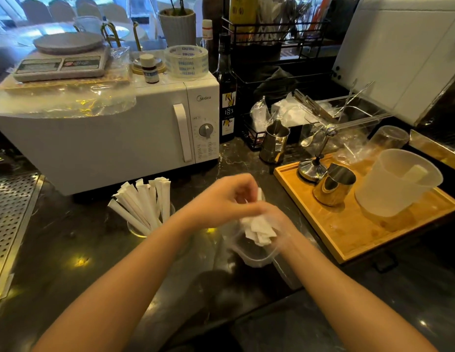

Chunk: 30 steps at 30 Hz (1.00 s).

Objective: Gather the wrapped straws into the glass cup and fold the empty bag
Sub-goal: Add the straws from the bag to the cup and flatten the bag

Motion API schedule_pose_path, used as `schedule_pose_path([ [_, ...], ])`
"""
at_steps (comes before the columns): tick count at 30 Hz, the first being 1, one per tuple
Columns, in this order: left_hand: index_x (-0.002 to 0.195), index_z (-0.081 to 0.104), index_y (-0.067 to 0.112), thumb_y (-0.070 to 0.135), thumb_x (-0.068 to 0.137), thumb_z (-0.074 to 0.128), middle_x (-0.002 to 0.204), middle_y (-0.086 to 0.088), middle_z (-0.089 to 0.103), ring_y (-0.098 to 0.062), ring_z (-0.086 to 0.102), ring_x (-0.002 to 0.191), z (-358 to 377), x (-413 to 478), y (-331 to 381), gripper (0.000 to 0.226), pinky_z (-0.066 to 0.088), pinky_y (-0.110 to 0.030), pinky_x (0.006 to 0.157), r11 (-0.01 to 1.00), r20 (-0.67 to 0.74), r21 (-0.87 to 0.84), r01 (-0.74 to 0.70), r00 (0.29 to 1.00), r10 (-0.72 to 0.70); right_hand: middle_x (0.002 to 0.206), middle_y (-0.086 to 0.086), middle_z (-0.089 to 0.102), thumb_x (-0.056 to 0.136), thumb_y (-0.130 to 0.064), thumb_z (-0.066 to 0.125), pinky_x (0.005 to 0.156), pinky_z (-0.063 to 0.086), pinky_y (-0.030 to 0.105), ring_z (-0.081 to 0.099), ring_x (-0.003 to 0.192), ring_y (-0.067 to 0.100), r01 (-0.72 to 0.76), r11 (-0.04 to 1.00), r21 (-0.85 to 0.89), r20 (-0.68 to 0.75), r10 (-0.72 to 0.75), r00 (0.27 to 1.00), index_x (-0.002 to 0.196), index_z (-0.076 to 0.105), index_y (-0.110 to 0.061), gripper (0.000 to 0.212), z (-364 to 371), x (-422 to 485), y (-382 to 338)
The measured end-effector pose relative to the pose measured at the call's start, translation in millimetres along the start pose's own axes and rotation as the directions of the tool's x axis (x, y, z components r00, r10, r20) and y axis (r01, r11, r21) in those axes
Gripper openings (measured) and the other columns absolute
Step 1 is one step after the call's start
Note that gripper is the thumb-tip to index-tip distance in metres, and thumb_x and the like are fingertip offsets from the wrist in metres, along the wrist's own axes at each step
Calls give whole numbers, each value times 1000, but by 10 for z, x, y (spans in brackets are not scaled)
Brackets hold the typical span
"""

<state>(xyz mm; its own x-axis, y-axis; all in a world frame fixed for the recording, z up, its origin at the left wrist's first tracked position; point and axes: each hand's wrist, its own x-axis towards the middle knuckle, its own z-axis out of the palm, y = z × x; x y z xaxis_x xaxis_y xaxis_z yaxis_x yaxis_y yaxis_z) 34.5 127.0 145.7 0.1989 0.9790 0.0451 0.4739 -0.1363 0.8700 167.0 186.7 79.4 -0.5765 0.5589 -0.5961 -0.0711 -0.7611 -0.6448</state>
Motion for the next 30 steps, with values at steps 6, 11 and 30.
schedule_pose_path([
  [6,86,49,21,34,84,52,75,-2,57,-11,57,60,-215,-188,-384,13,47,-21,51,858,-334,-387,338,816,-473,90,13,61,89,-15,48,58,59,32,61,79,25,101,995,17,100,-102,990,117,49,-1,32,226,54,-166],
  [11,116,49,15,47,65,59,107,-13,60,-24,64,83,-317,-358,-446,61,56,-30,61,699,-50,-618,359,870,-490,92,11,63,91,-13,41,82,52,39,63,84,23,197,979,-46,314,-173,934,98,60,-5,22,517,70,-235],
  [30,94,59,22,-3,73,65,62,21,70,3,66,63,-1112,-774,-341,32,48,-8,56,982,-562,-143,127,806,-186,110,8,61,87,-9,53,86,53,37,61,103,23,673,610,-418,553,-417,721,112,51,-16,27,1608,401,-360],
])
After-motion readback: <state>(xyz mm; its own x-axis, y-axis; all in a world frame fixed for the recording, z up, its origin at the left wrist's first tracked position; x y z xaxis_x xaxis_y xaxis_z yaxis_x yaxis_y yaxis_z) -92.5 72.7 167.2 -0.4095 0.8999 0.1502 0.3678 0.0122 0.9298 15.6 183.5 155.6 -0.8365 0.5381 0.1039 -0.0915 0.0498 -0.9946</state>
